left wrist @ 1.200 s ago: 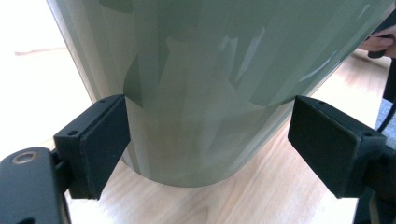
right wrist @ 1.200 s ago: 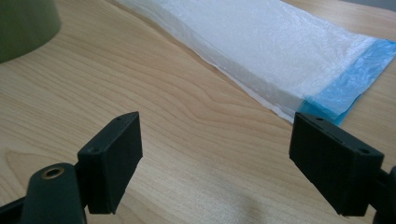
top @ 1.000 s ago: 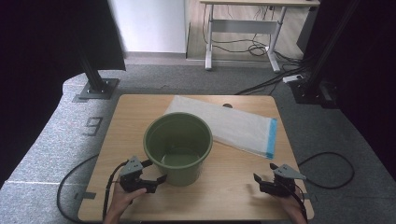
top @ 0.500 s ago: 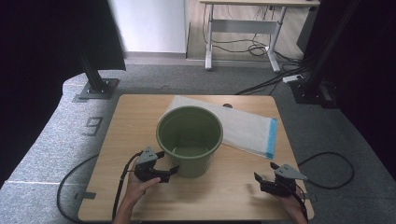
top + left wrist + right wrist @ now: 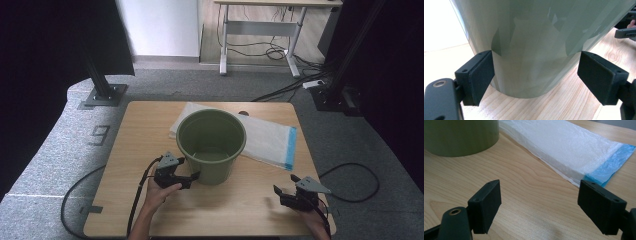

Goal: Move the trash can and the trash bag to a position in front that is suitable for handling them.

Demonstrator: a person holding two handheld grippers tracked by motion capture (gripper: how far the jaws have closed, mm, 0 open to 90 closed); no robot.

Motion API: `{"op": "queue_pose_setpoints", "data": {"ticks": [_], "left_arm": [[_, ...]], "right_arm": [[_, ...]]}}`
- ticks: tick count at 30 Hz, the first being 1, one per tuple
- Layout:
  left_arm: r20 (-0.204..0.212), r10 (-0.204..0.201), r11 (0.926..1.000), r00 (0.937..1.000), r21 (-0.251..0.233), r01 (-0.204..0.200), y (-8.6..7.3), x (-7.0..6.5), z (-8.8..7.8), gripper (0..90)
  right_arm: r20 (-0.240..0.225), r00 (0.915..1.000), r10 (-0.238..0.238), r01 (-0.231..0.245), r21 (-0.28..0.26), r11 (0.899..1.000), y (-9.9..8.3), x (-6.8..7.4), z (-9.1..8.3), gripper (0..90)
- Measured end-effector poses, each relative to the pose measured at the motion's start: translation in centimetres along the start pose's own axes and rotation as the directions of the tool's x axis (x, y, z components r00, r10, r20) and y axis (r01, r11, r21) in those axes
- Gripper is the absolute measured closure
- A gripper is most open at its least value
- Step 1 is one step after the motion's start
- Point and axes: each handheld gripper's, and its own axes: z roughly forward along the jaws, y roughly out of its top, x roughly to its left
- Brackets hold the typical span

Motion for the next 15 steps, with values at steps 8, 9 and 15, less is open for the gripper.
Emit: {"op": "queue_pose_setpoints", "data": {"ticks": [8, 9, 15], "left_arm": [[-0.036, -0.003, 1.0, 0.9994, -0.005, 0.003, -0.5, 0.2, -2.3, 14.1], [-0.044, -0.006, 1.0, 0.999, -0.003, 0.006, -0.8, 0.3, -2.6, 14.0], [-0.066, -0.042, 0.9991, 0.9969, 0.007, 0.042, -2.5, 1.0, -3.8, 14.1]], "right_arm": [[0.005, 1.0, 0.009, -0.009, -0.001, 1.0, 0.0, -0.1, -0.2, 18.6], [0.004, 1.0, 0.008, -0.008, -0.001, 1.0, 0.0, 0.0, -0.2, 18.7], [0.012, 0.9999, 0.006, -0.006, -0.004, 1.0, 0.0, 0.1, -0.2, 18.7]]}}
